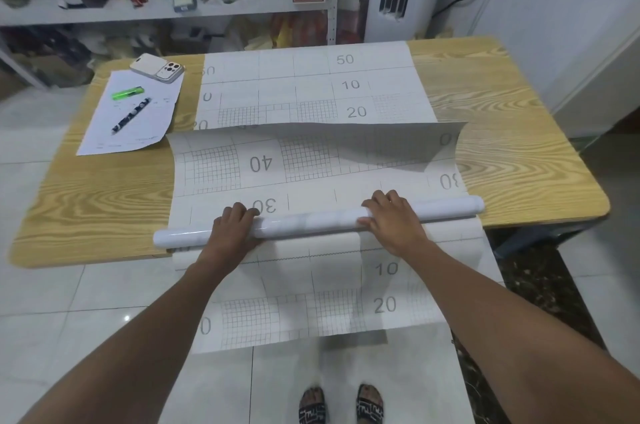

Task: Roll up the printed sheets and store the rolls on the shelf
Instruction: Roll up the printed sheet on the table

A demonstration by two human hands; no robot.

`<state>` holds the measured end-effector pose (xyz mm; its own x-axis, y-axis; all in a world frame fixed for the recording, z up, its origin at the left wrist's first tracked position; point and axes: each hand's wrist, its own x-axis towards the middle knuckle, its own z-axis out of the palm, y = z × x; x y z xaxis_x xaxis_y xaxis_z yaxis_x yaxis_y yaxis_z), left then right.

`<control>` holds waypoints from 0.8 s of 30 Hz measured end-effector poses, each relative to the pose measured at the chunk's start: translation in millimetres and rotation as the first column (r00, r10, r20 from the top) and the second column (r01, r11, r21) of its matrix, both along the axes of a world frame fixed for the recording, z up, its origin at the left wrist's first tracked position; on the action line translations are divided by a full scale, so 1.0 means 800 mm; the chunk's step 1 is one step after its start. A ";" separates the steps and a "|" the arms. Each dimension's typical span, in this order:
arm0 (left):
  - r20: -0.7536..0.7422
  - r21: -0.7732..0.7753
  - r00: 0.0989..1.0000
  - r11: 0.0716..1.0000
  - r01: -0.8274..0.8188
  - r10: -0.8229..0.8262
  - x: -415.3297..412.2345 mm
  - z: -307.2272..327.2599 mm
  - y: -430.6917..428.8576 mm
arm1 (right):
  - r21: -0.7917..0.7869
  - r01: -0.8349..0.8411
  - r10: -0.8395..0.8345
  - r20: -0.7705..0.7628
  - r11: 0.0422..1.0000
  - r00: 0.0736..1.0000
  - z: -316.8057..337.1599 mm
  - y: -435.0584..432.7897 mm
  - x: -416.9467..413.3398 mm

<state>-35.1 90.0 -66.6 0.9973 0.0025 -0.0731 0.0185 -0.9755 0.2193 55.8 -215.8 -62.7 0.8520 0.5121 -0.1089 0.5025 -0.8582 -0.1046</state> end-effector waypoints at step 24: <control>-0.049 -0.135 0.999 0.991 0.000 -0.007 0.006 0.013 0.015 | 0.146 0.043 -0.050 0.045 0.988 0.998 -0.003 -0.002 -0.003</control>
